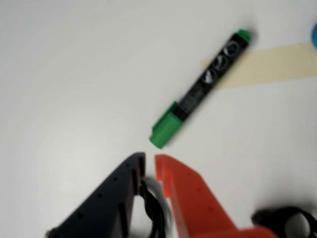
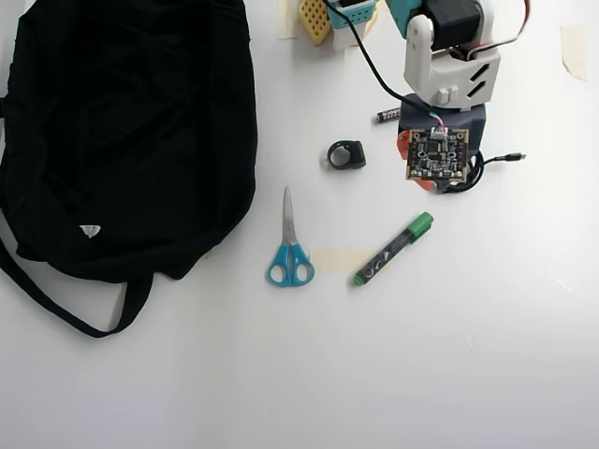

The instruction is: Put the green marker into the black bag

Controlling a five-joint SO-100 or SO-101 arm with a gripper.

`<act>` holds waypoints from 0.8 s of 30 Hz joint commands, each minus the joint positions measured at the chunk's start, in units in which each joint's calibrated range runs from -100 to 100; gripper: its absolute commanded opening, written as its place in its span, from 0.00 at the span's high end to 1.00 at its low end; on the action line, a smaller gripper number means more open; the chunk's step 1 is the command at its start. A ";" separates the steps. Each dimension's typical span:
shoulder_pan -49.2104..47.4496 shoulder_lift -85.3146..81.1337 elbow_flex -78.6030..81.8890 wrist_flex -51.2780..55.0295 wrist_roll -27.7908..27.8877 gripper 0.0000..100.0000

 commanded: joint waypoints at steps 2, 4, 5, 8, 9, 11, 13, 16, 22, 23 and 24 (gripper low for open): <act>-0.58 2.20 -6.27 0.34 -0.49 0.98; -0.35 3.44 -7.08 0.34 -1.75 0.98; -0.28 3.94 -7.35 0.34 -2.27 0.98; -0.28 5.52 -7.97 0.34 -3.27 0.98; -0.28 5.85 -7.97 0.34 -3.58 0.98; -0.13 6.18 -7.97 1.03 -4.42 0.98; -0.05 6.26 -7.97 2.06 -5.11 0.98; -0.13 6.35 -7.97 4.13 -5.21 0.98; 0.77 8.59 -7.97 9.81 -7.05 0.98; 0.77 9.34 -8.06 9.81 -7.05 0.98; 0.77 10.16 -8.06 9.81 -7.05 0.98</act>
